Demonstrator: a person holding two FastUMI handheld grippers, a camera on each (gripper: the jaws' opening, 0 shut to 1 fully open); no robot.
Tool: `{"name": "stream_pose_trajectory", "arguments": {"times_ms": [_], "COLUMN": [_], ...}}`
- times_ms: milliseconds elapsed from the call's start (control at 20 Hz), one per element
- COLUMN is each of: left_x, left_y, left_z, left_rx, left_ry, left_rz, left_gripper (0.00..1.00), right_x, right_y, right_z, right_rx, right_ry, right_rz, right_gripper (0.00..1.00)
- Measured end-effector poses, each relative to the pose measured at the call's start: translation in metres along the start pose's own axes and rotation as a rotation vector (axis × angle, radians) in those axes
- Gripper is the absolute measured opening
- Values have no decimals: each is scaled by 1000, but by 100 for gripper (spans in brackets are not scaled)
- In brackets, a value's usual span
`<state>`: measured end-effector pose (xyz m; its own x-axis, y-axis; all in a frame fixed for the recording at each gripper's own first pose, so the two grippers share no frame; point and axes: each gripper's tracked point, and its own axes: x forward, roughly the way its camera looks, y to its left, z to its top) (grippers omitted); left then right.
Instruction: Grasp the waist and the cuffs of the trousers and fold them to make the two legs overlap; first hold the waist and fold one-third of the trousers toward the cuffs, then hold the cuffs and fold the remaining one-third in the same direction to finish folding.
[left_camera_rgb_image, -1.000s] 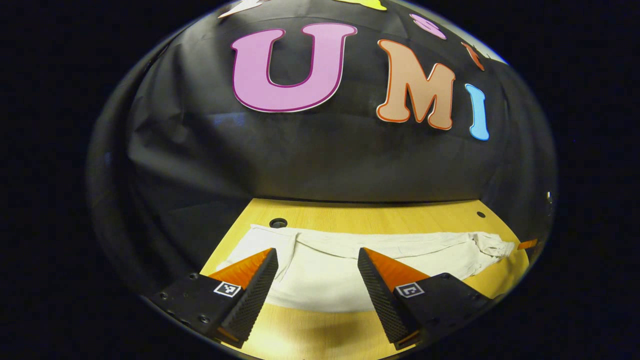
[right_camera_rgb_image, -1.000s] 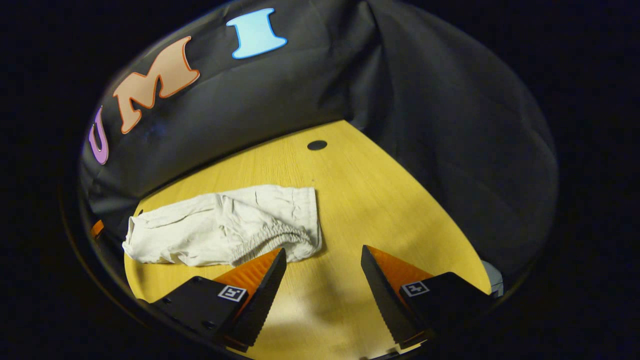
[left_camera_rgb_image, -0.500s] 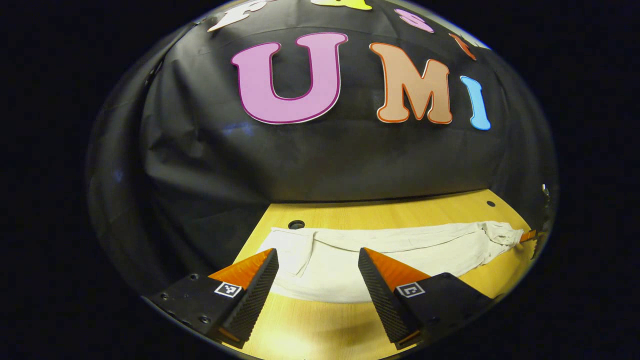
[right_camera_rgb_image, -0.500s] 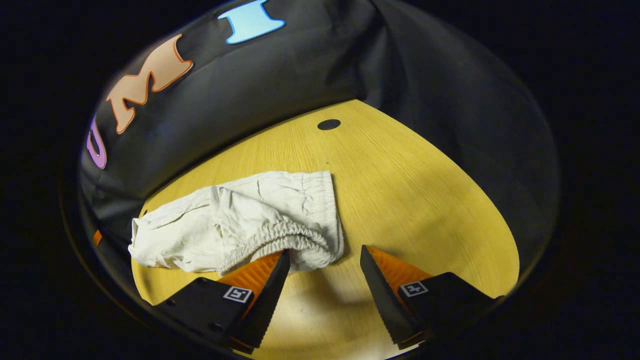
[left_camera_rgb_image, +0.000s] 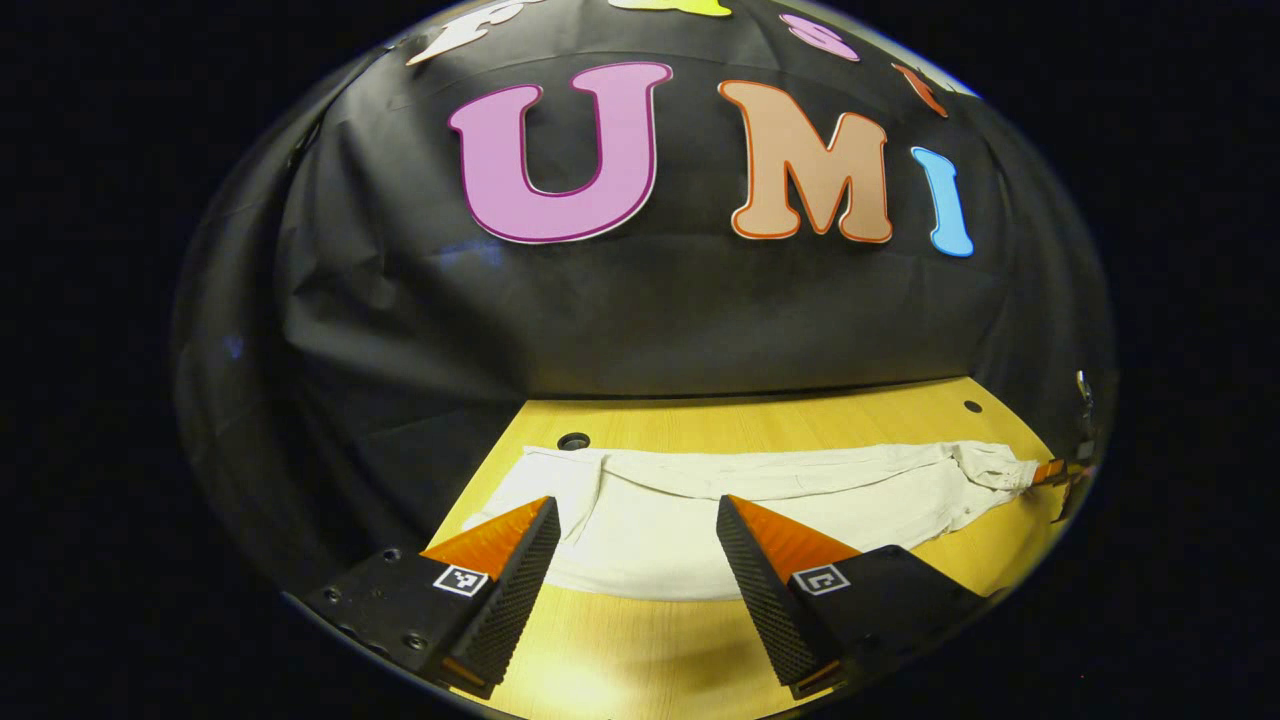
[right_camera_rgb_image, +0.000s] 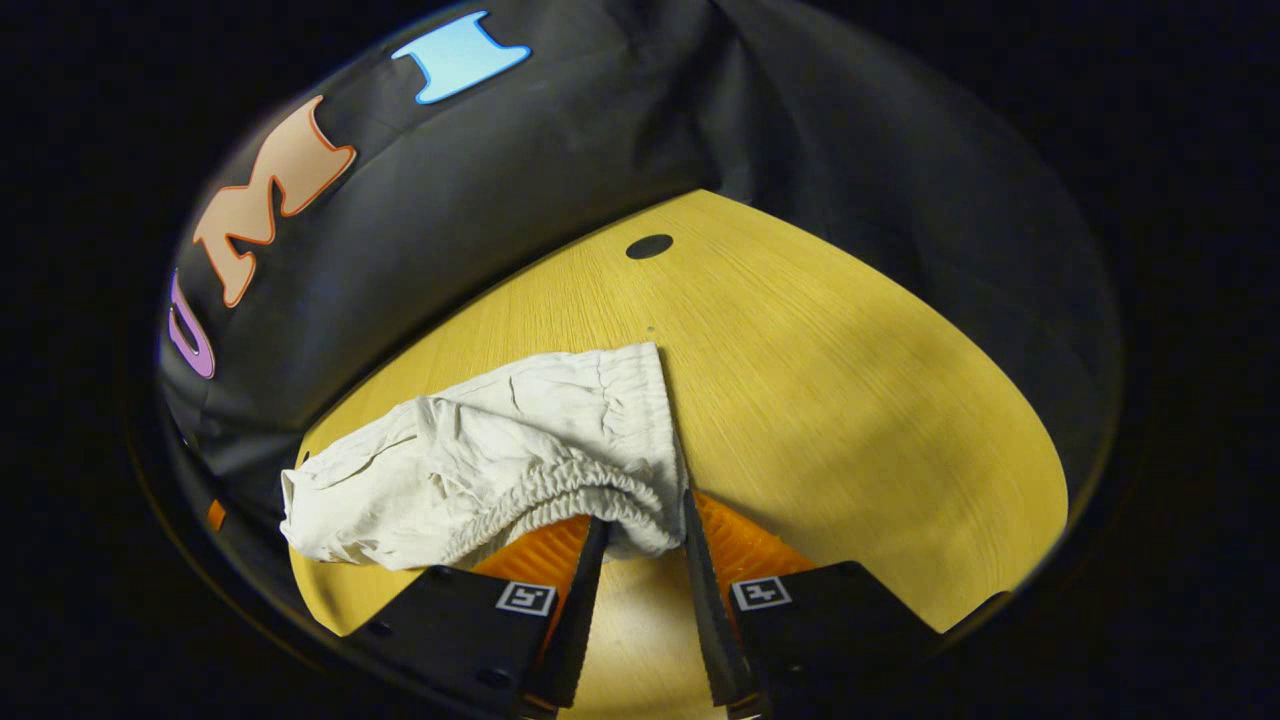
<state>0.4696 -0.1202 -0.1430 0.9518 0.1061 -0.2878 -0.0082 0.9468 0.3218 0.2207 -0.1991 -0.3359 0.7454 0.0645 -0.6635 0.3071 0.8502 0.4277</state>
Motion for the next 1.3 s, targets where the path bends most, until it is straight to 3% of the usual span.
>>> {"name": "stream_pose_trajectory", "arguments": {"times_ms": [100,200,350,650,950,1300], "left_x": [0,-2,-5,-9,0,12], "left_y": [-7,-13,-18,-15,-8,3], "left_z": [-1,2,2,-2,-12,-28], "left_rx": [-1,-16,-46,-81,-90,-37], "left_ry": [3,-9,-19,-23,-13,16], "left_rz": [-7,-10,-11,-21,-64,-193], "left_gripper": [94,94,93,94,94,95], "right_x": [-1,-1,-5,-30,-72,-109], "right_y": [1,2,7,36,87,218], "right_z": [5,7,9,40,75,89], "right_rx": [43,32,-25,28,85,-20], "right_ry": [-6,-24,-58,-166,-266,-365], "right_rz": [0,-4,-4,70,156,232], "right_gripper": [37,21,13,7,11,11]}}
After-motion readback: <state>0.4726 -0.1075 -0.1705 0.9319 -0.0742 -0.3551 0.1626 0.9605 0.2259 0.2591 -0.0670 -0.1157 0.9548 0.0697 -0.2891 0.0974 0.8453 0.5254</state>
